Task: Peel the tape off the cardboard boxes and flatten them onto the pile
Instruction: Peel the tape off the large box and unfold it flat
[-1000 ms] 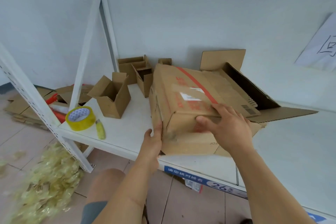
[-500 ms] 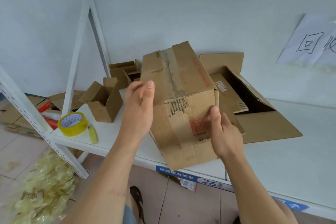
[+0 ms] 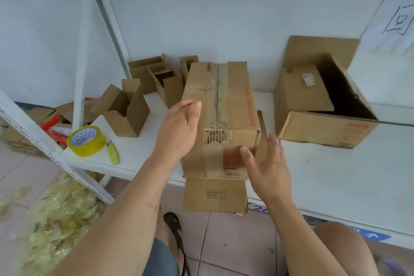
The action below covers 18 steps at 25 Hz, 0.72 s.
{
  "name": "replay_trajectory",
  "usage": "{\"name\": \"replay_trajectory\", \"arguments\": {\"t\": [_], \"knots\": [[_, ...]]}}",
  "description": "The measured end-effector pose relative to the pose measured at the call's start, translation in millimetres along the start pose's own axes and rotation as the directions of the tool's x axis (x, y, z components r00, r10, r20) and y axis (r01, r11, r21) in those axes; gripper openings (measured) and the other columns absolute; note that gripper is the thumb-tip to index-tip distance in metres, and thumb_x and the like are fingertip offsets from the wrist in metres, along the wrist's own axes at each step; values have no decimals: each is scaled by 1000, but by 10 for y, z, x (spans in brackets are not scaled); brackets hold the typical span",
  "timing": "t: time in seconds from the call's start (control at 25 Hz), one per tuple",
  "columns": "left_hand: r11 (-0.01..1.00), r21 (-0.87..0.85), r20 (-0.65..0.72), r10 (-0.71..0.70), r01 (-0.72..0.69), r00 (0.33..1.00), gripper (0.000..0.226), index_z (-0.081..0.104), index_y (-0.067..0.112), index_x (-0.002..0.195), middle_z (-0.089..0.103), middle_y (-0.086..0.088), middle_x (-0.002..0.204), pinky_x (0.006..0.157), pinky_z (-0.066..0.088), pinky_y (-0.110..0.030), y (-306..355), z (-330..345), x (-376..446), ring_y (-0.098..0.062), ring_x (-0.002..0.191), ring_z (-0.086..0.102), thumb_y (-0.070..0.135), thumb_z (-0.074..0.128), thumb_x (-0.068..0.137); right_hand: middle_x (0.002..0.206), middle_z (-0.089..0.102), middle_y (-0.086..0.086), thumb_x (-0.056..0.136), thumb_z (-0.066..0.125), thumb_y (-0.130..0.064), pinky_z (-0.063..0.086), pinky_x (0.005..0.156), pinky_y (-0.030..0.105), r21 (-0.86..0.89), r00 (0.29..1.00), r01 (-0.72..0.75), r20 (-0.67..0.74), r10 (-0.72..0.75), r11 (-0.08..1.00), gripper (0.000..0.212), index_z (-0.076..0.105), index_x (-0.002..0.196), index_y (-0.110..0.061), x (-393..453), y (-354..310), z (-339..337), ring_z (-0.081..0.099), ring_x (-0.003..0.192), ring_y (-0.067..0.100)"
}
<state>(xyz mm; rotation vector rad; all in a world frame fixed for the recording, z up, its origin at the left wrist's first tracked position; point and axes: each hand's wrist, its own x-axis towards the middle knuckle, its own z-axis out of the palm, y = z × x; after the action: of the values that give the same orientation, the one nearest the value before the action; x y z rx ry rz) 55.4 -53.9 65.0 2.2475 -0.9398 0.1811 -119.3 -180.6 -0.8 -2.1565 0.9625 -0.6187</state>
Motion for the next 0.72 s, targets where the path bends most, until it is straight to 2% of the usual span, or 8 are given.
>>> {"name": "replay_trajectory", "arguments": {"t": [0.04,0.08,0.16,0.2,0.32,0.4,0.52,0.72], "knots": [[997,53,-36,60,-58,998,57,64,12,122,58,-1,132,110,31,-34,-28,28,18,-24,131,42,44,19,105,152,38,5,88,55,-60,31,114,40,-51,979,151,-132,-157,987,79,30,150,-18,44,-37,-6,33,142,23],[985,102,-94,150,-140,984,54,68,11,114,63,-2,124,106,32,-33,-39,54,27,-26,125,47,40,23,105,155,34,7,90,62,-47,27,116,39,-115,913,326,-219,-344,938,74,33,150,-15,107,-83,-16,28,145,24],[933,179,-226,347,-312,910,50,71,8,98,69,-4,106,93,39,-32,-82,132,-1,-28,106,58,36,30,106,153,39,8,89,65,-36,30,114,45,-246,740,593,-210,-639,767,60,44,142,-15,261,-74,-20,29,145,27],[906,209,-276,416,-369,866,48,71,8,94,70,-5,102,89,42,-33,-118,168,-29,-29,100,61,34,33,106,149,45,7,88,66,-35,35,110,47,-271,683,657,-181,-707,704,56,48,137,-17,345,-40,-16,33,144,28],[814,385,-307,558,-435,771,32,71,7,105,69,-6,112,97,44,-41,-288,290,-202,-29,106,61,32,52,101,134,55,11,82,75,-29,38,110,46,-213,635,726,-155,-757,653,55,49,130,-16,524,58,-1,43,135,32],[781,486,-288,567,-392,772,36,68,10,117,65,-8,123,106,38,-48,-317,329,-333,-30,117,56,37,61,95,132,55,14,80,80,-26,33,115,43,-168,635,737,-159,-756,655,59,50,129,-11,540,62,12,44,133,35],[769,533,-284,556,-353,781,49,68,11,117,64,-12,122,109,34,-53,-201,404,-399,-33,119,55,47,65,85,134,53,16,78,83,-25,29,117,41,-151,642,733,-168,-748,663,63,53,128,-2,537,57,27,41,135,36],[757,474,-176,582,-449,794,58,61,8,119,61,-10,120,101,41,-43,-177,312,-266,-32,113,54,50,71,81,134,52,16,73,87,-24,29,117,42,-159,645,733,-151,-750,662,68,54,128,-1,549,77,-20,41,136,35]]}}
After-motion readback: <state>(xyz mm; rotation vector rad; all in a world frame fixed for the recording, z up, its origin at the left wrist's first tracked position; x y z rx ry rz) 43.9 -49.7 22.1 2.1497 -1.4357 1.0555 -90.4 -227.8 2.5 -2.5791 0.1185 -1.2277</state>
